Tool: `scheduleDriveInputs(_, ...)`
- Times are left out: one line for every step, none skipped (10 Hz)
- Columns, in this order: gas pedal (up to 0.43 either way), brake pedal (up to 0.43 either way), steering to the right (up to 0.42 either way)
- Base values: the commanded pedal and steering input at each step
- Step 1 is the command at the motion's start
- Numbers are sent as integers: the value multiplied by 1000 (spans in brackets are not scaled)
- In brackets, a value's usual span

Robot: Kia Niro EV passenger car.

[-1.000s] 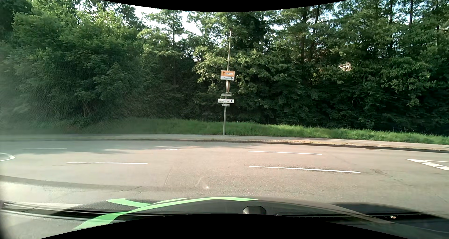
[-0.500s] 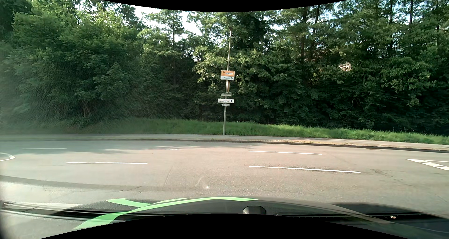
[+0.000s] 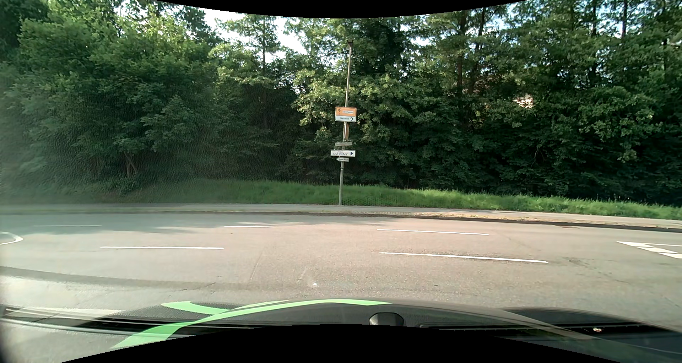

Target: Follow the waypoints while adhering to traffic rules and regulations

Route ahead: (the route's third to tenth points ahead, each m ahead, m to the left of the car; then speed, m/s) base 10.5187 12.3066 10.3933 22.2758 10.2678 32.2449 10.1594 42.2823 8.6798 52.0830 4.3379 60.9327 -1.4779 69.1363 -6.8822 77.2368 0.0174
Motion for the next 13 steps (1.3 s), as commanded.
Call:
scheduleDriveInputs(311,274,-240)
scheduleDriveInputs(311,268,-241)
scheduleDriveInputs(311,201,-241)
scheduleDriveInputs(319,0,-241)
scheduleDriveInputs(319,0,-241)
scheduleDriveInputs(311,0,-240)
scheduleDriveInputs(311,0,-240)
scheduleDriveInputs(311,0,-240)
scheduleDriveInputs(311,0,-243)
scheduleDriveInputs(311,0,-252)
scheduleDriveInputs(311,0,-270)
scheduleDriveInputs(311,0,-289)
scheduleDriveInputs(350,0,-307)
